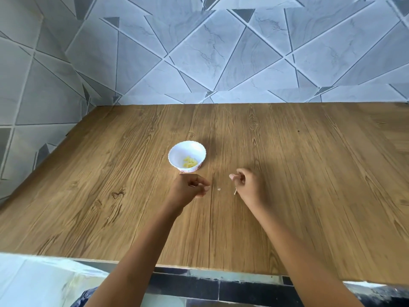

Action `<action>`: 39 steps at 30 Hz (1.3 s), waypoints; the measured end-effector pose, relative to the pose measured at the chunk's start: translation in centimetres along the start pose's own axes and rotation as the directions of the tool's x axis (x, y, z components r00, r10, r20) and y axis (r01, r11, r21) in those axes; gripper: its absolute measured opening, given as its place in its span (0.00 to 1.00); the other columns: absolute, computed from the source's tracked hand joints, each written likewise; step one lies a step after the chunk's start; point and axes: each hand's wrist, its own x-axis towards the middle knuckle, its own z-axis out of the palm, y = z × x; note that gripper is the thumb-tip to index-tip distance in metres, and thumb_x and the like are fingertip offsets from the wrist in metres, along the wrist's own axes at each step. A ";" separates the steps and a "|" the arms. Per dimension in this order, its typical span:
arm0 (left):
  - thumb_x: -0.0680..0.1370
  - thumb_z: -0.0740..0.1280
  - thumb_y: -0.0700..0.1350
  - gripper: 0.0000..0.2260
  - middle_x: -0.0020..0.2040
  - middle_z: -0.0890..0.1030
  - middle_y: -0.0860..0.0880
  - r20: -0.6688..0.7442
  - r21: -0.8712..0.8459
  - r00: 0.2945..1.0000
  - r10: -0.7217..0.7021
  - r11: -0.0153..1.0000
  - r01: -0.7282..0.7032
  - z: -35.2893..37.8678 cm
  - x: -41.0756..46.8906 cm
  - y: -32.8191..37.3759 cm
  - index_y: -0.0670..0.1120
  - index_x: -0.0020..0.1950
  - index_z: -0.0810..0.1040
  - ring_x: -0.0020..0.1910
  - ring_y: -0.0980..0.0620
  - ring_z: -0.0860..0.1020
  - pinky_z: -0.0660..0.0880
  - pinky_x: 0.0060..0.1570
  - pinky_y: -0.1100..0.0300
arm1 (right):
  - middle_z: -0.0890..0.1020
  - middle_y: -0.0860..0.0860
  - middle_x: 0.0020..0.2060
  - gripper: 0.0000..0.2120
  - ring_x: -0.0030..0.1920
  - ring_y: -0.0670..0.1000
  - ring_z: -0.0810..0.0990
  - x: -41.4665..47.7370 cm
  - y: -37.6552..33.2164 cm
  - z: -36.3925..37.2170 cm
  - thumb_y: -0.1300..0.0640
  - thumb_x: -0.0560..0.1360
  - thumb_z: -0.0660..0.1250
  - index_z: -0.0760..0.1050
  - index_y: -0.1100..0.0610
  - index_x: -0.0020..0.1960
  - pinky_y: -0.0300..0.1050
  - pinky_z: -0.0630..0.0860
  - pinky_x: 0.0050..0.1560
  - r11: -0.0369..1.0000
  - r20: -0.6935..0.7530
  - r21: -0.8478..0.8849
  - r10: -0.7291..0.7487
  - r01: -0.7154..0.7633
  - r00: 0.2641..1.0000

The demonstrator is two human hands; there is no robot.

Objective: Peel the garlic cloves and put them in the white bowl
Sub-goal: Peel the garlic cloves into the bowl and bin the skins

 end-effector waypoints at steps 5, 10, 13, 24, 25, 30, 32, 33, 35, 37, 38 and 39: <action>0.73 0.70 0.34 0.05 0.35 0.82 0.47 0.025 0.052 1.000 0.012 0.999 -0.014 -1.0 -1.5 -1.0 0.40 0.47 0.83 0.33 0.58 0.80 0.75 0.37 0.68 | 0.79 0.61 0.54 0.17 0.53 0.60 0.79 -4.0 -0.2 -1.2 0.59 0.74 0.69 0.76 0.64 0.61 0.48 0.76 0.48 0.987 -0.197 -0.131 -0.121 0.096 0.973; 0.73 0.72 0.36 0.02 0.33 0.82 0.44 0.119 0.185 0.993 0.017 0.982 -0.039 -1.3 -2.7 -0.9 0.38 0.44 0.83 0.31 0.55 0.80 0.77 0.35 0.65 | 0.81 0.56 0.54 0.19 0.55 0.54 0.80 -8.6 -1.6 -1.2 0.53 0.77 0.58 0.76 0.63 0.61 0.44 0.75 0.55 0.915 -0.052 -0.185 -0.374 0.360 0.926; 0.72 0.72 0.36 0.02 0.30 0.82 0.49 0.190 0.194 0.980 -0.059 0.981 0.021 -1.4 -2.9 -1.2 0.38 0.43 0.83 0.30 0.56 0.80 0.76 0.33 0.66 | 0.77 0.57 0.63 0.24 0.64 0.56 0.75 -10.0 -1.6 -0.1 0.48 0.77 0.54 0.74 0.62 0.64 0.50 0.70 0.63 0.884 0.138 -0.300 -0.331 0.358 0.933; 0.74 0.70 0.37 0.05 0.30 0.80 0.49 0.087 0.383 0.990 -0.108 0.921 0.067 -0.2 -2.7 -1.7 0.41 0.38 0.81 0.30 0.57 0.78 0.74 0.35 0.63 | 0.75 0.57 0.65 0.25 0.66 0.56 0.73 -10.5 -1.7 0.3 0.47 0.77 0.52 0.74 0.62 0.65 0.52 0.61 0.64 0.847 0.198 -0.434 -0.241 0.305 0.950; 0.74 0.70 0.38 0.05 0.30 0.80 0.51 0.075 0.414 0.992 -0.098 0.908 0.059 -0.1 -2.6 -1.8 0.42 0.38 0.81 0.30 0.57 0.78 0.76 0.36 0.61 | 0.74 0.57 0.66 0.25 0.66 0.56 0.73 -10.5 -1.7 0.3 0.47 0.77 0.52 0.74 0.62 0.65 0.52 0.61 0.64 0.852 0.201 -0.430 -0.233 0.299 0.952; 0.73 0.72 0.43 0.05 0.36 0.80 0.56 0.009 0.589 1.000 -0.017 0.808 0.009 0.6 -3.0 -1.6 0.49 0.36 0.80 0.41 0.55 0.79 0.77 0.44 0.58 | 0.71 0.57 0.69 0.26 0.70 0.56 0.68 -10.5 -1.8 0.3 0.47 0.78 0.51 0.71 0.62 0.68 0.52 0.58 0.67 0.892 0.251 -0.358 -0.192 0.275 0.949; 0.74 0.71 0.45 0.03 0.42 0.82 0.53 -0.028 0.664 0.999 0.036 0.748 -0.008 1.1 -3.5 -1.5 0.48 0.41 0.81 0.45 0.54 0.79 0.76 0.44 0.59 | 0.68 0.56 0.70 0.23 0.71 0.56 0.66 -10.4 -1.9 0.1 0.49 0.80 0.54 0.69 0.61 0.69 0.48 0.55 0.68 0.898 0.240 -0.327 -0.222 0.294 0.945; 0.74 0.71 0.45 0.02 0.42 0.82 0.52 -0.029 0.671 0.998 0.050 0.742 -0.017 1.1 -3.6 -1.5 0.47 0.42 0.81 0.45 0.54 0.79 0.76 0.43 0.60 | 0.66 0.55 0.72 0.22 0.73 0.54 0.63 -10.3 -2.0 -0.1 0.50 0.80 0.57 0.67 0.61 0.70 0.46 0.53 0.69 0.911 0.252 -0.288 -0.225 0.295 0.941; 0.73 0.72 0.43 0.02 0.39 0.83 0.51 0.012 0.579 0.999 0.049 0.814 -0.047 0.5 -3.7 -2.0 0.45 0.41 0.82 0.41 0.55 0.80 0.78 0.43 0.58 | 0.66 0.52 0.72 0.22 0.73 0.52 0.63 -10.3 -2.1 -0.5 0.52 0.80 0.60 0.67 0.58 0.71 0.43 0.56 0.70 0.944 0.286 -0.162 -0.234 0.288 0.929; 0.73 0.71 0.38 0.02 0.36 0.83 0.47 0.069 0.275 0.998 0.006 0.961 -0.024 -0.5 -3.8 -2.5 0.41 0.43 0.83 0.36 0.56 0.80 0.80 0.43 0.58 | 0.75 0.50 0.65 0.18 0.65 0.49 0.73 -10.1 -2.5 -0.6 0.54 0.78 0.64 0.72 0.57 0.67 0.39 0.68 0.64 0.970 0.239 0.026 -0.240 0.241 0.941; 0.74 0.70 0.36 0.03 0.37 0.83 0.46 0.090 0.100 0.995 -0.035 0.995 0.026 -0.8 -4.1 -2.6 0.39 0.45 0.83 0.36 0.55 0.80 0.80 0.42 0.61 | 0.78 0.49 0.59 0.16 0.59 0.47 0.76 -10.0 -2.9 -0.7 0.55 0.78 0.65 0.74 0.56 0.64 0.34 0.71 0.58 0.975 0.234 0.133 -0.208 0.180 0.950; 0.75 0.68 0.34 0.04 0.38 0.83 0.44 0.112 -0.039 0.991 -0.066 0.997 0.071 -1.0 -4.3 -2.5 0.37 0.48 0.82 0.37 0.55 0.81 0.79 0.41 0.63 | 0.80 0.47 0.53 0.13 0.53 0.45 0.79 -9.8 -3.3 -0.7 0.55 0.77 0.66 0.76 0.55 0.61 0.30 0.72 0.52 0.970 0.273 0.227 -0.151 0.089 0.950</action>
